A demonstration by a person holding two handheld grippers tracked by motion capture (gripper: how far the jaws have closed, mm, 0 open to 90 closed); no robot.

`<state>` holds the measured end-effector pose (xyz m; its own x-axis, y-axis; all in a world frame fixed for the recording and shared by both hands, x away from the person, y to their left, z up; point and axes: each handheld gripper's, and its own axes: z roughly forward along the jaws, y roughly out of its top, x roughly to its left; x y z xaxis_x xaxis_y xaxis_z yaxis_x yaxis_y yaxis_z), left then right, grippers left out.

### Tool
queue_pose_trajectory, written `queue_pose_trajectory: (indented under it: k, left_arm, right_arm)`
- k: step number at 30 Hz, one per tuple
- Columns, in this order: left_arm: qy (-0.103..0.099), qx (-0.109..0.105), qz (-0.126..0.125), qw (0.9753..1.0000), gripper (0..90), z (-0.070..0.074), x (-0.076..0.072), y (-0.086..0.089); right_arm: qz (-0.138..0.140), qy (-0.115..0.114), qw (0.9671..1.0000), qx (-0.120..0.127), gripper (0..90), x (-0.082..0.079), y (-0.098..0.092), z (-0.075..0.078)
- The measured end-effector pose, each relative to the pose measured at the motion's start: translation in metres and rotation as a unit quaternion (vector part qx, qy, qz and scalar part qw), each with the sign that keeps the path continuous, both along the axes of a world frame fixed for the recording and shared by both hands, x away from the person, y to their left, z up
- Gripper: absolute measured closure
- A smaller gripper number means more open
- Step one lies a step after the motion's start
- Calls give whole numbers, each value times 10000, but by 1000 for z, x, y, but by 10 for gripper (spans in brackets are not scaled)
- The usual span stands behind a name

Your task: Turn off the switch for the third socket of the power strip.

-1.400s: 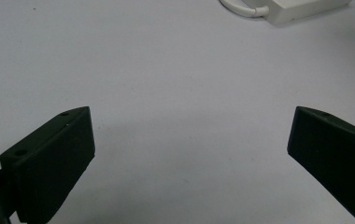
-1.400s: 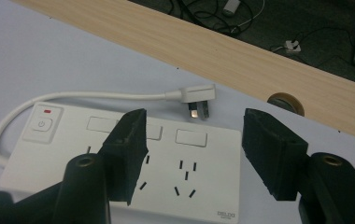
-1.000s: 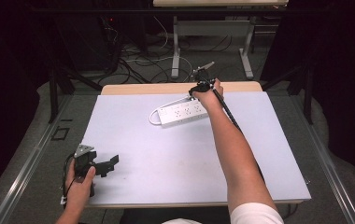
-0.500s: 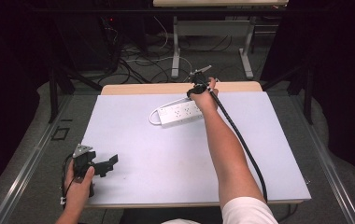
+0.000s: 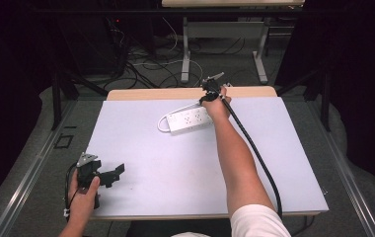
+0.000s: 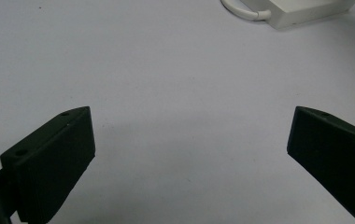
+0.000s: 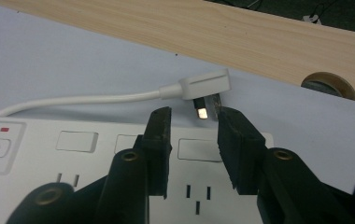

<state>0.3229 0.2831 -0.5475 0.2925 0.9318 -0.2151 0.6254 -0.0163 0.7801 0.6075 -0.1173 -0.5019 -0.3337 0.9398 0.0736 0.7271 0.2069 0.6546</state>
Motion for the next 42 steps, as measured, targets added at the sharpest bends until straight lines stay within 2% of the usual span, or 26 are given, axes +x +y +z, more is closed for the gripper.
queue_pose_trajectory:
  k: [3, 6, 8, 17, 21, 28, 35, 42]
  left_arm:
    - [10, 19, -18, 10000, 9, 0, 0, 0]
    - [8, 4, -16, 10000, 9, 0, 0, 1]
    - [15, 1, -18, 10000, 9, 0, 0, 1]
    - [13, -22, -1, 10000, 11, -1, 0, 0]
    - [6, -21, -1, 10000, 11, -1, 0, 0]
    - [-16, -20, -21, 10000, 13, -1, 0, 0]
    - [21, -16, -30, 10000, 14, -1, 0, 0]
    - [-18, -29, -31, 10000, 15, -1, 0, 0]
  right_arm:
    - [-70, -43, 10000, 51, 704, 0, -2, -4]
    - [-128, 89, 9999, -12, 741, 1, -3, -7]
    - [-209, 82, 9997, -12, 776, 1, -3, -9]
    - [-239, 26, 9997, 13, 853, 2, -1, -13]
    - [-298, 49, 9995, 12, 862, 3, -1, -15]
    - [-414, -53, 9991, -84, 873, 3, -1, -17]
    - [-485, 75, 9987, -102, 891, 3, -1, -19]
    - [-492, 107, 9987, -99, 900, 4, -2, -20]
